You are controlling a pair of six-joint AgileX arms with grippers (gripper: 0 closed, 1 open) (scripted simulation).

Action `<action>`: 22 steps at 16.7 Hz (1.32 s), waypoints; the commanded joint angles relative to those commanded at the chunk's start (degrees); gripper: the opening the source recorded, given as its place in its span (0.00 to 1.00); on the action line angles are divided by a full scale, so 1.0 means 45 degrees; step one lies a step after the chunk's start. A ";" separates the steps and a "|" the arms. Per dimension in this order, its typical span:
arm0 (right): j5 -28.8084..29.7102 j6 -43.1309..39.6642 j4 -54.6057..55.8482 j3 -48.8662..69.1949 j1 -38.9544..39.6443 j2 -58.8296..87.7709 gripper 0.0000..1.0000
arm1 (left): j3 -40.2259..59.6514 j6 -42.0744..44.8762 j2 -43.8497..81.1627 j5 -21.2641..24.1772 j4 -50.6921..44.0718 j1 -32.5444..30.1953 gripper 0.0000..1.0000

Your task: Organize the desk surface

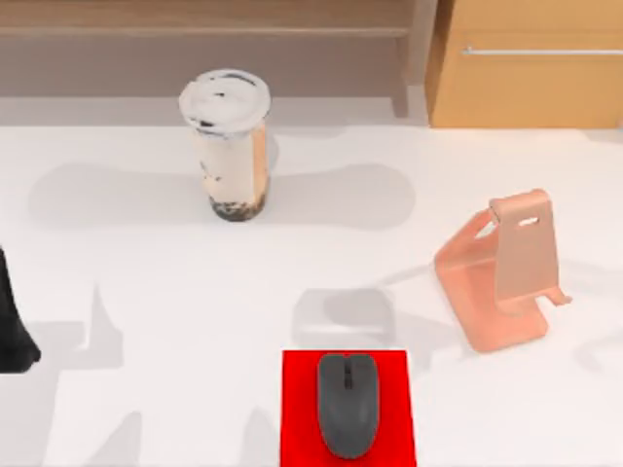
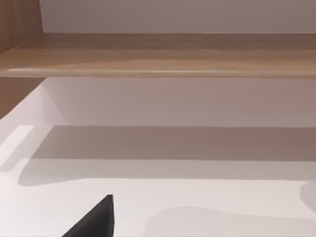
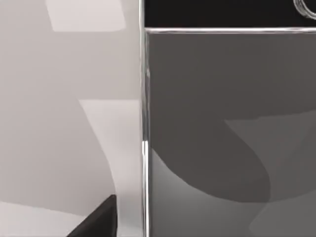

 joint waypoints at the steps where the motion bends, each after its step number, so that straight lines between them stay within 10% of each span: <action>1: 0.0000 0.0000 0.0000 0.0000 0.0000 0.0000 0.85 | 0.0000 0.0000 0.0000 0.0000 0.0000 0.0000 1.00; 12: 0.0000 0.0000 0.0000 0.0000 0.0000 0.0000 0.02 | 0.0000 0.0000 0.0000 0.0000 0.0000 0.0000 1.00; 22: -0.0075 0.0041 -0.0210 0.0111 0.0008 -0.0229 0.00 | 0.0000 0.0000 0.0000 0.0000 0.0000 0.0000 1.00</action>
